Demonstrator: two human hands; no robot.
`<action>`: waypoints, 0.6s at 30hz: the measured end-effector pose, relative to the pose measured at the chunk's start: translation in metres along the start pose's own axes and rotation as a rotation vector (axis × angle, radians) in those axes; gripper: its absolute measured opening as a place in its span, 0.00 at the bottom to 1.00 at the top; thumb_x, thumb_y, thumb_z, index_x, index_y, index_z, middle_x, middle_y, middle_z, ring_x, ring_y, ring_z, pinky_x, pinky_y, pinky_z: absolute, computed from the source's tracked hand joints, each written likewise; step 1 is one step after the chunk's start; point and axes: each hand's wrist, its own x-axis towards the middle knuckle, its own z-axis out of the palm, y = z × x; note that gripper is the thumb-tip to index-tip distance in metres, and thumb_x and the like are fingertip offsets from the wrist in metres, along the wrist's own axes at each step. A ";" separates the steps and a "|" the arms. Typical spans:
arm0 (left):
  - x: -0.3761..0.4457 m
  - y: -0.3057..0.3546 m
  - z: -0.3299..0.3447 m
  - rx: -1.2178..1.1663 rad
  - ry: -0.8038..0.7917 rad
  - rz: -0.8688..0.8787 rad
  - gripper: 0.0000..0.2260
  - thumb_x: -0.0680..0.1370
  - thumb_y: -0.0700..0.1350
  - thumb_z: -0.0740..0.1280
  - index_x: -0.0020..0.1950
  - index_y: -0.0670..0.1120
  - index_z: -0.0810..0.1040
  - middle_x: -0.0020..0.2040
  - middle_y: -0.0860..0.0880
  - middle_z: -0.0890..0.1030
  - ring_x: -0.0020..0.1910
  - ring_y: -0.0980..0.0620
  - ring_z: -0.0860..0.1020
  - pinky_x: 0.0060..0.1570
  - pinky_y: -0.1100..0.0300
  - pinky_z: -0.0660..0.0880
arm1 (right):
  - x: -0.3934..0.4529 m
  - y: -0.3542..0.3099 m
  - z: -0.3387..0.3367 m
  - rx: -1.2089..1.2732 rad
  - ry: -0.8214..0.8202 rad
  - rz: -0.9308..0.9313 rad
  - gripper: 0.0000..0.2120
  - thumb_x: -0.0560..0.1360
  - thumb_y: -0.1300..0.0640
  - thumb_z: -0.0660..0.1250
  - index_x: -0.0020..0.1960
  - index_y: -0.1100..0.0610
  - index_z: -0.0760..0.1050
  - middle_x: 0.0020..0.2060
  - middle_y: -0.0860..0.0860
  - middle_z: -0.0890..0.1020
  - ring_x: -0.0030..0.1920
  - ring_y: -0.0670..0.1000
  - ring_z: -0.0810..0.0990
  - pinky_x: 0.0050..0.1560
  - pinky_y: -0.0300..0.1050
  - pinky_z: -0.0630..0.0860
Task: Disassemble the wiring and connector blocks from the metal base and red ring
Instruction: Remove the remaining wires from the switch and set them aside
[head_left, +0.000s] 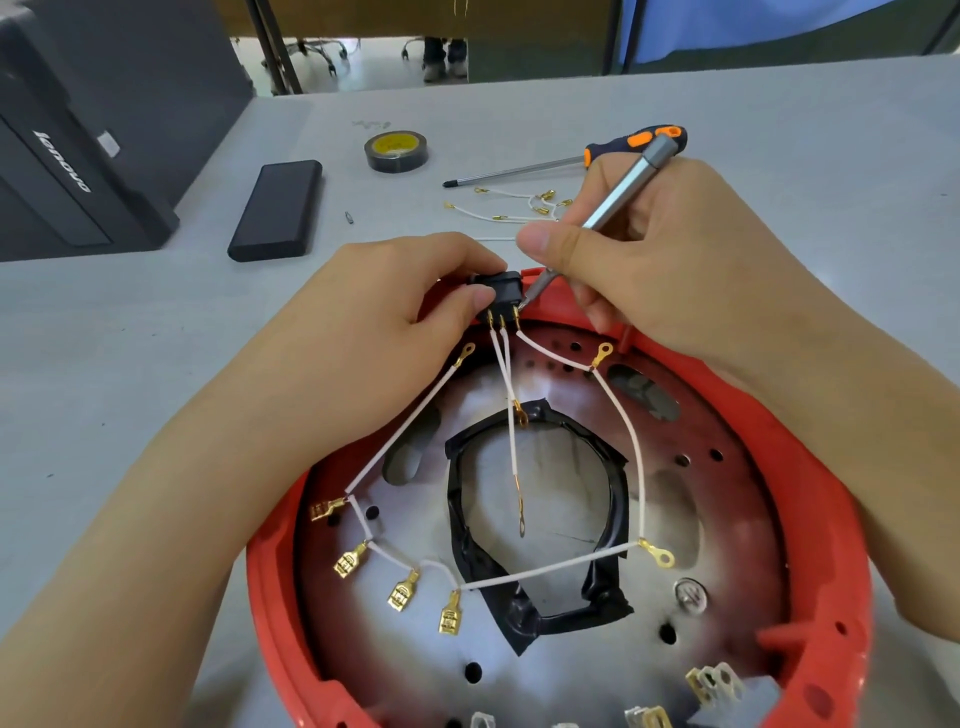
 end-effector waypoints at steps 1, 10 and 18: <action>0.000 0.000 0.000 0.002 0.000 0.001 0.11 0.79 0.50 0.61 0.59 0.58 0.76 0.48 0.64 0.78 0.49 0.65 0.73 0.48 0.78 0.64 | 0.000 0.000 0.000 -0.005 -0.004 -0.001 0.14 0.75 0.51 0.69 0.35 0.55 0.70 0.23 0.49 0.74 0.22 0.45 0.72 0.31 0.43 0.71; 0.000 -0.001 0.000 0.004 0.003 0.010 0.12 0.79 0.50 0.60 0.60 0.57 0.76 0.50 0.64 0.78 0.51 0.65 0.73 0.48 0.79 0.63 | -0.002 -0.005 0.001 -0.050 -0.002 -0.026 0.18 0.76 0.52 0.68 0.40 0.68 0.70 0.27 0.58 0.72 0.27 0.48 0.68 0.37 0.54 0.74; 0.001 -0.001 0.000 -0.001 0.002 0.013 0.11 0.79 0.50 0.60 0.60 0.58 0.76 0.50 0.64 0.79 0.51 0.65 0.73 0.50 0.78 0.63 | 0.000 -0.001 0.001 -0.047 0.021 -0.033 0.13 0.75 0.50 0.69 0.36 0.55 0.71 0.24 0.51 0.75 0.24 0.45 0.73 0.31 0.43 0.72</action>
